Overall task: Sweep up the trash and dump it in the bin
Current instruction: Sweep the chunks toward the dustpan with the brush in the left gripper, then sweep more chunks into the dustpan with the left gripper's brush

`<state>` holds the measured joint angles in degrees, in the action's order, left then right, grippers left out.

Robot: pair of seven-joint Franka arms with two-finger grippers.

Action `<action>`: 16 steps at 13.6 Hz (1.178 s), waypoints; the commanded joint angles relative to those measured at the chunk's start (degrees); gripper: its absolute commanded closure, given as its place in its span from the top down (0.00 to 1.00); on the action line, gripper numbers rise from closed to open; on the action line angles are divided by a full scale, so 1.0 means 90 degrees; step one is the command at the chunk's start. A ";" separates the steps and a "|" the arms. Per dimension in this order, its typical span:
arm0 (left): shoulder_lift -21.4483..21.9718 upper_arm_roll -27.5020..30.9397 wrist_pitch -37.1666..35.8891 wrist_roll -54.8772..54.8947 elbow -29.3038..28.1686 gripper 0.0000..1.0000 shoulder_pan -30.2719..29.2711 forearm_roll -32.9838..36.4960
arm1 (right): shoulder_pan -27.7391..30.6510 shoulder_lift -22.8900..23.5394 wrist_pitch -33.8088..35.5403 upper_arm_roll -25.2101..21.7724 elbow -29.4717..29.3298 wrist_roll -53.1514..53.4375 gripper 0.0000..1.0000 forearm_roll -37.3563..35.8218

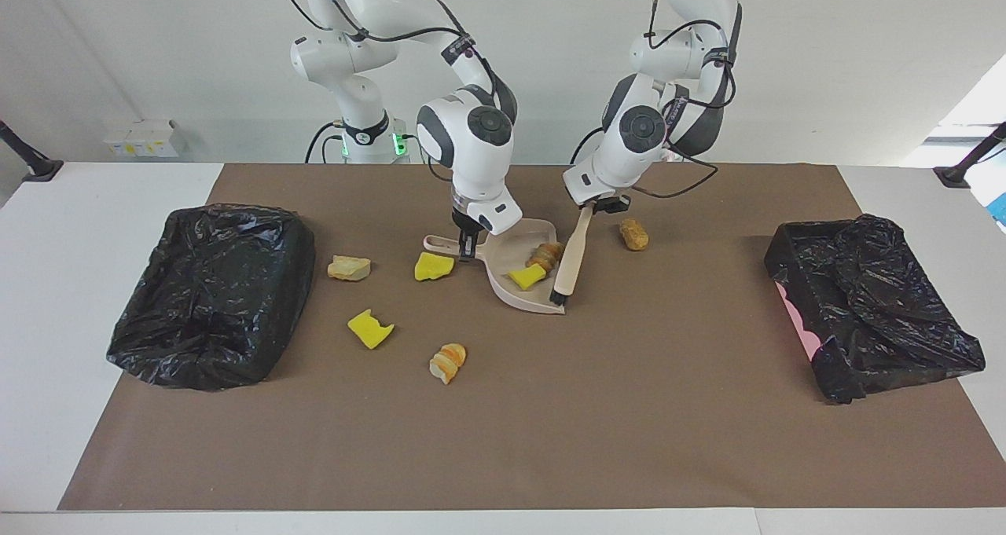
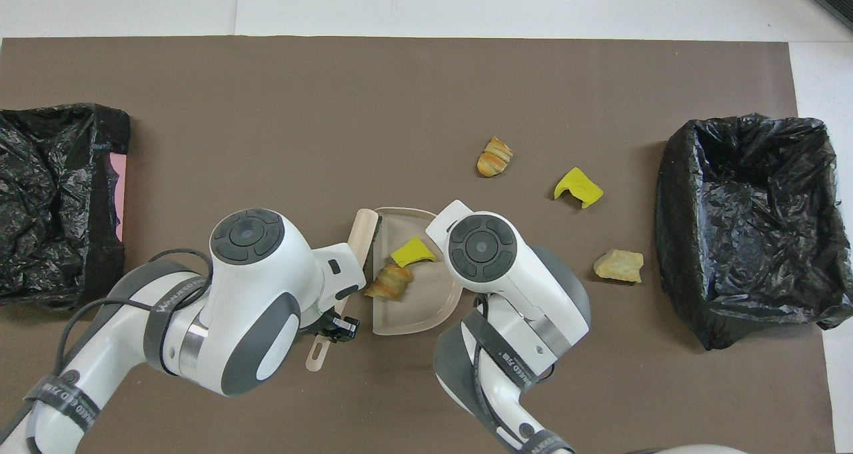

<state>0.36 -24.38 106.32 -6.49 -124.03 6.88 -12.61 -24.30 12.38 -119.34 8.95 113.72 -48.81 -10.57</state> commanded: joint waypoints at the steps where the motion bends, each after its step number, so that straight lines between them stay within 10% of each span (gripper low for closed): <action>1: 0.0535 0.0159 -0.0591 -0.0926 0.0001 0.00 -0.0061 -0.0113 | 0.0073 -0.0037 -0.0070 0.0041 0.0080 -0.0084 0.00 -0.0163; 11: 0.2371 0.0433 -0.0935 -0.3622 -0.2028 0.00 -0.0363 0.0425 | -0.0162 -0.0125 0.0008 0.0041 0.0109 -0.0631 0.00 -0.0700; 16: 0.2061 0.0375 0.0039 -0.4356 -0.2245 0.00 -0.0247 0.0056 | -0.0317 -0.0058 -0.0031 0.0041 0.0187 -0.0544 0.00 -0.0700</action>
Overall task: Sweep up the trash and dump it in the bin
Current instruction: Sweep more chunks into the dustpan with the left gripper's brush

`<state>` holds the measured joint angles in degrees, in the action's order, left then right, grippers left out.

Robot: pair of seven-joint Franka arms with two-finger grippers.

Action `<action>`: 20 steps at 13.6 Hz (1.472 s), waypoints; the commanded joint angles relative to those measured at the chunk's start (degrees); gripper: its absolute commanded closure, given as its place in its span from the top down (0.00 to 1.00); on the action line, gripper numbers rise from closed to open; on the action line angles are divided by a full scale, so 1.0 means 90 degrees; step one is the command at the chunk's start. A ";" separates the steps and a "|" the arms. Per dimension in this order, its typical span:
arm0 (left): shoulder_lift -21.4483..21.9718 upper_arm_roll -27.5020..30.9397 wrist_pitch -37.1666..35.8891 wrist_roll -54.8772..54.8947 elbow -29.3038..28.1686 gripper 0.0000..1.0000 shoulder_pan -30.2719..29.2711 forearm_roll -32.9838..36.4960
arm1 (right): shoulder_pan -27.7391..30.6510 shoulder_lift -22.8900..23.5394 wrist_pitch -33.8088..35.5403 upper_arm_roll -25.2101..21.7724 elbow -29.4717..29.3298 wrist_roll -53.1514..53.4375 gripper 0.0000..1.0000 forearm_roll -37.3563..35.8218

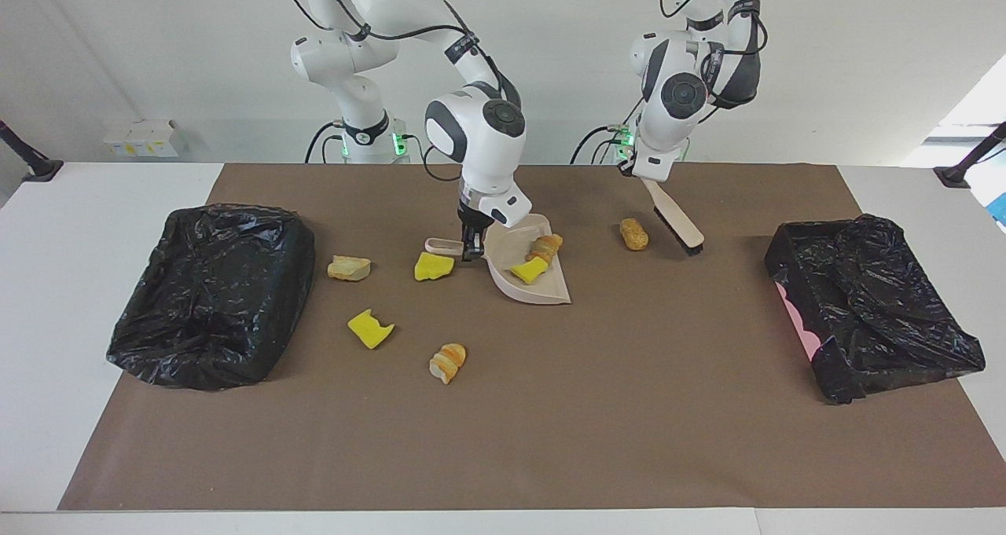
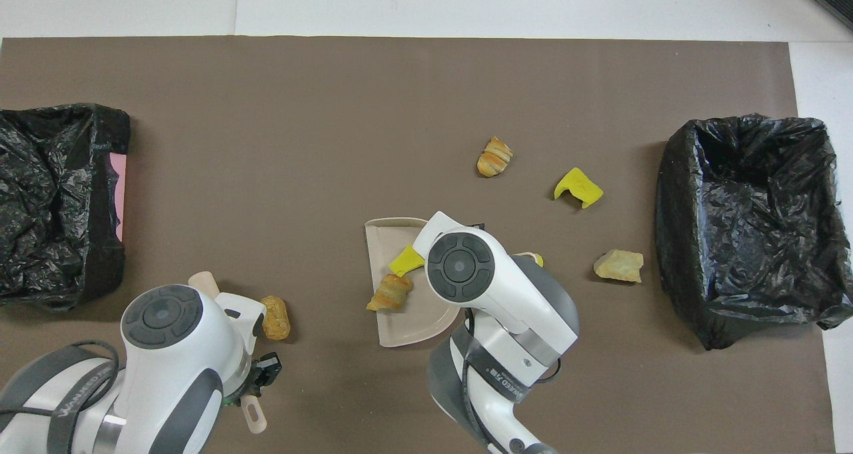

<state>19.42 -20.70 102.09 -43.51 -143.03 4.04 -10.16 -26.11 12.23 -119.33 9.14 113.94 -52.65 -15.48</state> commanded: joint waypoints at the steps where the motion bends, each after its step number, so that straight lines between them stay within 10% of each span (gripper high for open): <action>1: -0.0290 -0.0053 0.0763 -0.0264 -0.0124 0.00 0.0165 -0.0392 | -0.0175 -0.0011 -0.0051 0.0019 0.0162 -0.0107 0.00 -0.0155; 12: -0.1171 -0.0258 0.2208 0.0986 0.0491 0.00 0.1112 -0.0443 | -0.0175 0.0028 -0.0100 0.0029 0.0162 0.0497 0.00 -0.0155; 20: -0.1425 -0.0346 0.2484 0.1826 0.0842 0.00 0.1620 -0.1828 | -0.0166 0.0097 0.0007 0.0019 0.0142 0.0694 0.00 -0.0135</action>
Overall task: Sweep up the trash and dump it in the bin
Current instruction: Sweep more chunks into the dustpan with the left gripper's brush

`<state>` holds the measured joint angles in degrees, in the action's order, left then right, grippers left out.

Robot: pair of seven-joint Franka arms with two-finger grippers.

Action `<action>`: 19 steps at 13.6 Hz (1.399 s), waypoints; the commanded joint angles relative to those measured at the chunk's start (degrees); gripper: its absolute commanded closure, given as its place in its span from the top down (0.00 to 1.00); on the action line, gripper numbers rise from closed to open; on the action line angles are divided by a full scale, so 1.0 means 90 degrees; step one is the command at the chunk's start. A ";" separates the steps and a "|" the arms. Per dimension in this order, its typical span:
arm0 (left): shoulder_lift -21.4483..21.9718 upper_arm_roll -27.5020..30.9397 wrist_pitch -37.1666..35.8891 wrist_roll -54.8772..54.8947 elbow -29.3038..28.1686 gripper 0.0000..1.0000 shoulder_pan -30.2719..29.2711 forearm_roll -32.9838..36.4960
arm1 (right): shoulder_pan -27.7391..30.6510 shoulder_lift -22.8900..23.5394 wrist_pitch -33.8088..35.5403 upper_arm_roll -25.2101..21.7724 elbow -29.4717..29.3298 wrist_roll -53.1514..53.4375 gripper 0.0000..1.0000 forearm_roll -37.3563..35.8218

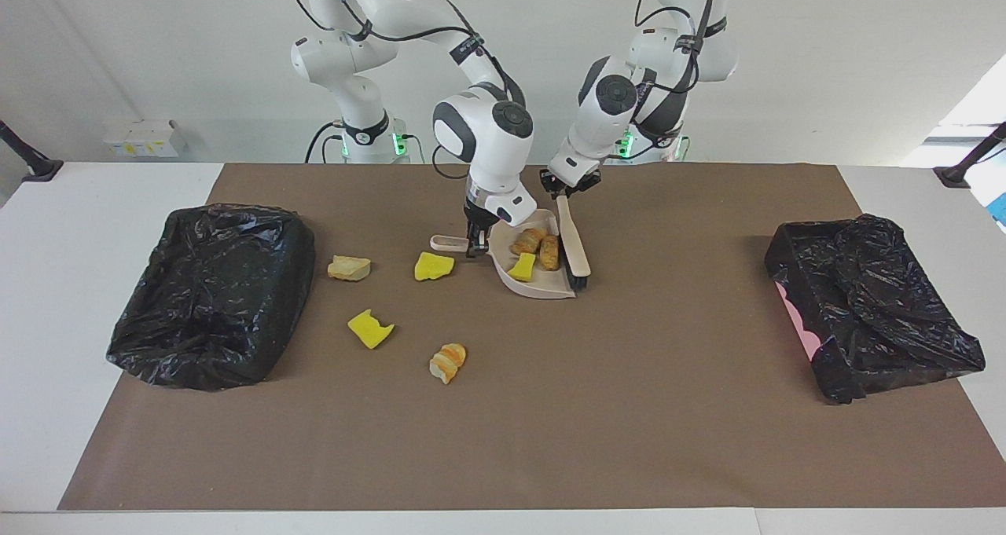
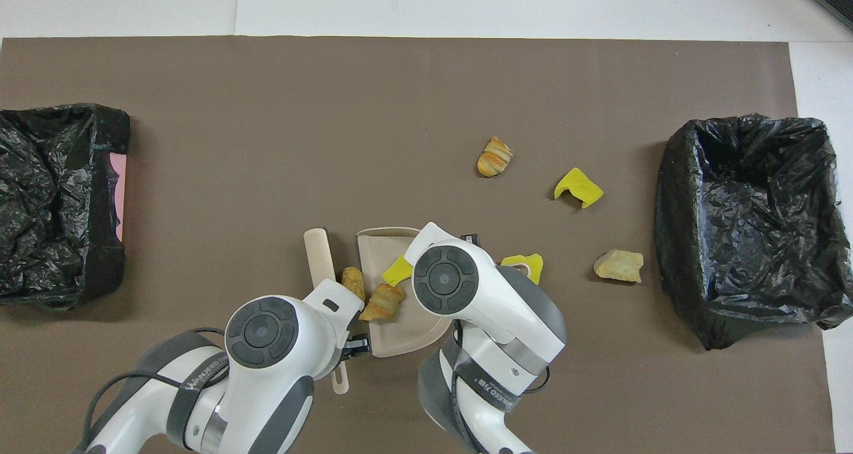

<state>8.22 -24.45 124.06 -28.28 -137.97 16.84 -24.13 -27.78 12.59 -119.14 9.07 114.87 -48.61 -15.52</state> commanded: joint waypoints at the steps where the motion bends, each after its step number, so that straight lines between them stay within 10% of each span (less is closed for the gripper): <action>1: -0.0238 0.0080 -0.0015 0.0115 0.0426 0.00 0.0209 -0.0355 | 0.0020 0.0057 -0.0015 0.0027 0.0039 0.0245 0.00 -0.0132; 13: 0.0725 0.0208 -0.1637 -0.0021 0.0371 0.00 -0.0104 0.1041 | 0.0956 -0.0422 0.0687 0.0027 -0.0565 -0.1081 0.00 0.0288; 19: 0.1225 -0.1265 -0.1519 -0.0969 -0.0187 0.00 -0.0113 0.0273 | 0.1883 -0.0432 0.1468 0.0027 -0.1318 -0.2545 0.00 0.0679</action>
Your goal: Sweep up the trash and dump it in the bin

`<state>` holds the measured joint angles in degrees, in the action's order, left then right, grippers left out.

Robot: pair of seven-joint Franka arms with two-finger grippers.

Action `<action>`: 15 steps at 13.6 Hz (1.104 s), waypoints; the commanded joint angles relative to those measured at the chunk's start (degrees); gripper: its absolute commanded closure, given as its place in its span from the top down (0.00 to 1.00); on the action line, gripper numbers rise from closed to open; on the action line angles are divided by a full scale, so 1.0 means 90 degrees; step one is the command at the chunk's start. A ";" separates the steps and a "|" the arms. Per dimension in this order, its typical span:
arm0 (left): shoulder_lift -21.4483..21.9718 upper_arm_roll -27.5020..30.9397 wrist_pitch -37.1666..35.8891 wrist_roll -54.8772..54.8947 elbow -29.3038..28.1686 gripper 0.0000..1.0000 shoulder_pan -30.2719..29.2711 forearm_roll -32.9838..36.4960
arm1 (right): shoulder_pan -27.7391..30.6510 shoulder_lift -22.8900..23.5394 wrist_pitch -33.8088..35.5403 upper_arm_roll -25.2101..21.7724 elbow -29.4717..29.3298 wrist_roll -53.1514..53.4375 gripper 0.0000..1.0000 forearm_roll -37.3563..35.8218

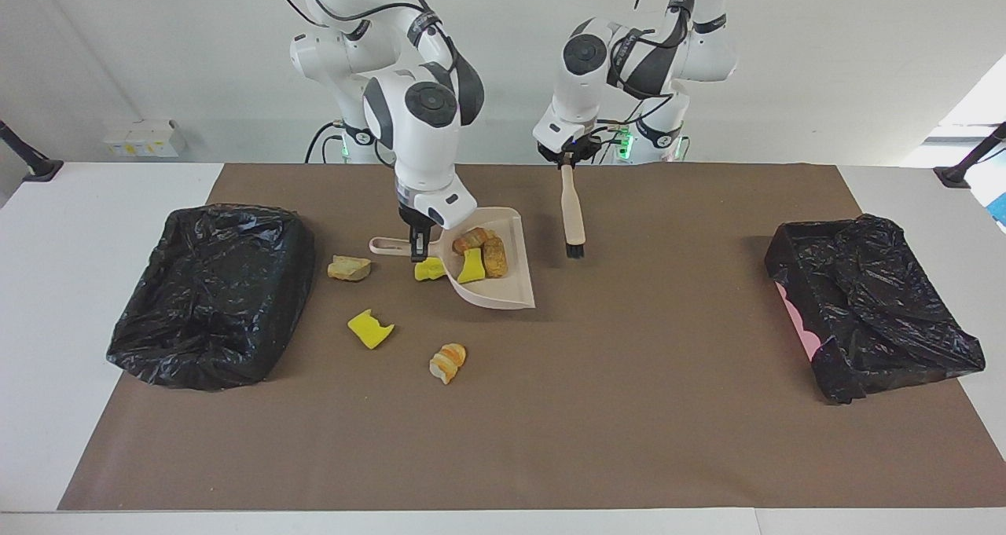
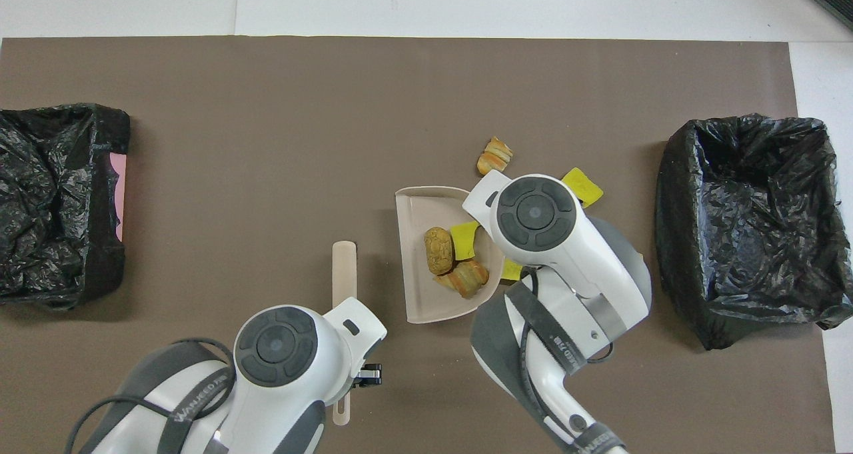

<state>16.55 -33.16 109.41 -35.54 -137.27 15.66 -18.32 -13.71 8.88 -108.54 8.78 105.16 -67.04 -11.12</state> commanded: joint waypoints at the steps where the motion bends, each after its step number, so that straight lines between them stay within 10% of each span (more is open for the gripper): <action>1: 0.0367 -0.0474 0.0177 -0.0202 -0.0362 0.00 0.0018 -0.0579 | 0.0477 -0.0020 0.0379 0.0070 -0.0306 -0.0646 0.00 0.0191; 15: 0.0300 -0.1364 0.1144 -0.0534 -0.0909 0.13 0.0174 -0.1724 | 0.3680 -0.0156 0.0586 0.0002 -0.0815 -0.3321 0.00 0.0035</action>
<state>18.09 -45.38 117.95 -40.58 -143.88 16.16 -32.50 16.04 7.87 -102.56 8.20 97.86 -93.49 -10.61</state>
